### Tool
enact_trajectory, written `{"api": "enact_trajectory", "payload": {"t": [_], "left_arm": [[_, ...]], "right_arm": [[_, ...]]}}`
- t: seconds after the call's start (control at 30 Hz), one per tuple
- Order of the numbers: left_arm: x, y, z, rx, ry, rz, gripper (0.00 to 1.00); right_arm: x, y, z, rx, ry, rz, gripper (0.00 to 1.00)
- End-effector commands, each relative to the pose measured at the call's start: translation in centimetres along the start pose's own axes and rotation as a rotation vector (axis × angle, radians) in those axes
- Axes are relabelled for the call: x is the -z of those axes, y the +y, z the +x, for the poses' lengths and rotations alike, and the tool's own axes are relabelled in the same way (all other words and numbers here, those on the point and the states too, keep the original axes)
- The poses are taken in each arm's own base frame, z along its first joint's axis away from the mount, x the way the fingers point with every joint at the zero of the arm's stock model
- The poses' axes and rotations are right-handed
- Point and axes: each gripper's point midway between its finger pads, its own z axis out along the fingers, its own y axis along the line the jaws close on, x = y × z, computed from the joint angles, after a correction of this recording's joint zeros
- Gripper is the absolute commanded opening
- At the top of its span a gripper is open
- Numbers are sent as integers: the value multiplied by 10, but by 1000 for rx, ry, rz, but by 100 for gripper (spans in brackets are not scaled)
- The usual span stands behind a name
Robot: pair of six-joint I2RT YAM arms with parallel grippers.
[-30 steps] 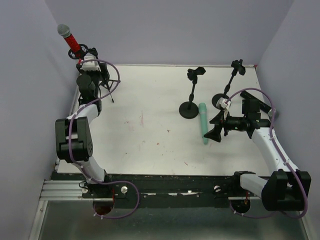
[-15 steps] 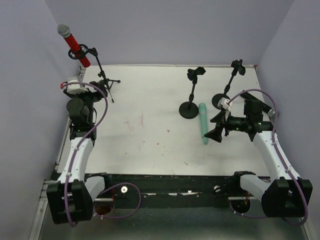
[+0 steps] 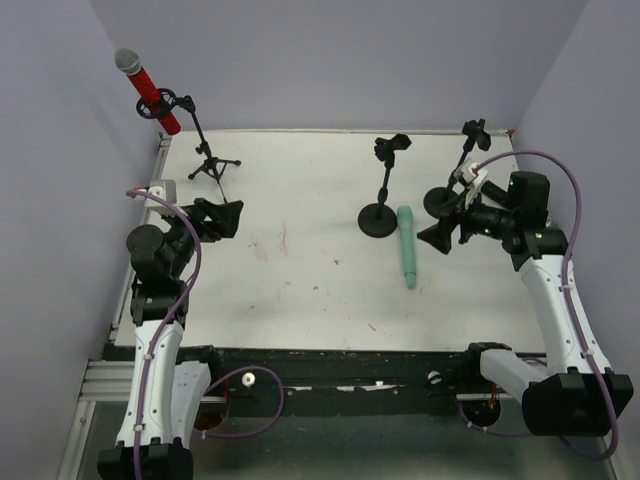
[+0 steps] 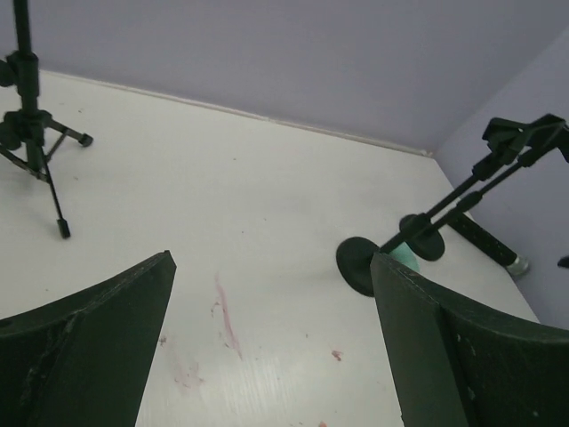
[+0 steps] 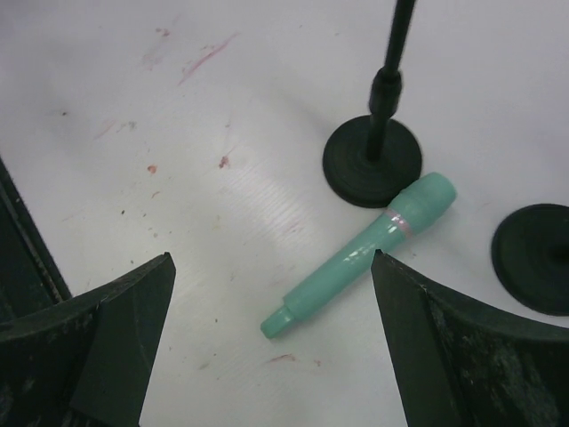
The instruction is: Attach the microphones to the stand
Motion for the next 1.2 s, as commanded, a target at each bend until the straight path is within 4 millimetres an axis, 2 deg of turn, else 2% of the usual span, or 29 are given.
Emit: {"api": "enact_trajectory", "payload": {"t": [0.0,0.07,0.13,0.2,0.3,0.43,0.6,0.8,0.97,1.17], "left_arm": [[13,-31,43,47,154,158,98],[16,-45,41,-4,164,210,98],[21,-58,52,-37,221,251,99],[24,-61,52,-48,222,253,99],[27,-64,51,-55,208,263,98],[33,-71,49,-65,190,285,99],[35,-74,48,-65,186,301,98],[36,-75,47,-70,181,303,99],[36,-75,48,-69,184,302,99],[36,-75,48,-67,184,300,98]], "right_arm": [[22,-31,-25,-98,27,239,100],[28,-34,-28,-132,24,296,100],[32,-32,-30,-158,10,318,100],[37,-34,-27,-181,0,329,100],[47,-51,-18,-213,-2,404,100],[54,-63,-9,-250,-26,433,100],[51,-65,-6,-285,-66,356,100],[48,-76,-2,-263,-65,341,100],[46,-91,6,-240,-64,359,100],[41,-98,20,-190,-53,326,100]]}}
